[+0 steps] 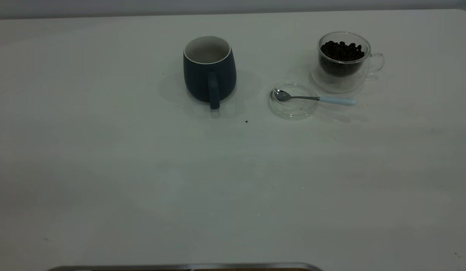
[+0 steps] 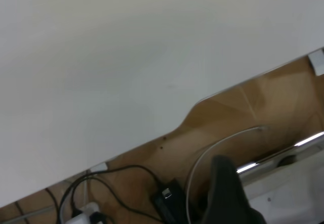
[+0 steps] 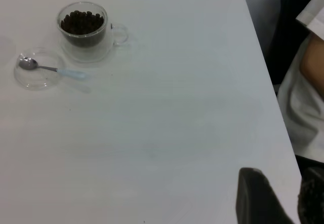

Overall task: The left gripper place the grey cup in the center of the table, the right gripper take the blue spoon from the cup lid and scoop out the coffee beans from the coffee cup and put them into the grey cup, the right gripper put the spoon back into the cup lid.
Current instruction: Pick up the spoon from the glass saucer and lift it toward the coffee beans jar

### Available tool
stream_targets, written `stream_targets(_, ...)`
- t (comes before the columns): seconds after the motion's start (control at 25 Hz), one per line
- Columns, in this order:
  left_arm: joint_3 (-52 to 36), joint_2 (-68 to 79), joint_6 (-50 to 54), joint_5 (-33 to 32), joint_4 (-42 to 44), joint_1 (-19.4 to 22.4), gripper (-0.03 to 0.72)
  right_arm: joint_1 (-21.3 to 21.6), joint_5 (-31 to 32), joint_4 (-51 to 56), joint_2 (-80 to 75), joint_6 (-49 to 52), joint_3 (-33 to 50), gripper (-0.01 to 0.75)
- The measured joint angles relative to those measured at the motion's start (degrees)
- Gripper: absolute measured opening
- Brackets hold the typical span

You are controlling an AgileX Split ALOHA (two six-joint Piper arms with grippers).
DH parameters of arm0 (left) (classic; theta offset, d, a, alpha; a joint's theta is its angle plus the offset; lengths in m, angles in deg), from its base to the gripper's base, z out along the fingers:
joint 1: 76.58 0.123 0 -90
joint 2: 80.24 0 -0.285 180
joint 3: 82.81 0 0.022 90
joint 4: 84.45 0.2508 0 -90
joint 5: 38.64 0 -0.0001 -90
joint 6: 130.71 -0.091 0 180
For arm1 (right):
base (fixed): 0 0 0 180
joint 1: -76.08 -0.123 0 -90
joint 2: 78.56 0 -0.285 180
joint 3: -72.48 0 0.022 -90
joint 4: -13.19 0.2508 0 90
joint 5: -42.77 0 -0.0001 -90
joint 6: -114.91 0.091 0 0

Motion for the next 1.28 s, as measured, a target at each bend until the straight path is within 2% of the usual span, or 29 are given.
stream_targets(0.32, -1.57, -0.39, -3.55, 2.01, -4.36, 0.0, 0.53, 0.0, 0.0, 0.0, 0.0, 0.0, 0.0, 0.24)
stream_targets(0.72, -1.57, -0.45, -4.21, 2.26, -4.61, 0.85, 0.53, 0.0, 0.0, 0.0, 0.0, 0.0, 0.0, 0.24)
stream_targets(0.84, -1.57, -1.08, -4.26, 2.26, -4.68, 6.51, 0.53, 0.0, 0.0, 0.0, 0.0, 0.0, 0.0, 0.24)
stream_targets(0.96, -1.68, -3.29, -4.26, 2.27, -4.68, 15.19, 0.53, 0.0, 0.0, 0.0, 0.0, 0.0, 0.0, 0.24)
stream_targets(1.04, -1.67, -5.55, -4.26, 2.27, -4.68, 19.46, 0.53, 0.0, 0.0, 0.0, 0.0, 0.0, 0.0, 0.24)
stream_targets(1.28, -1.67, -13.81, -4.26, 2.11, -4.68, 23.68, 0.53, 0.0, 0.0, 0.0, 0.0, 0.0, 0.0, 0.24)
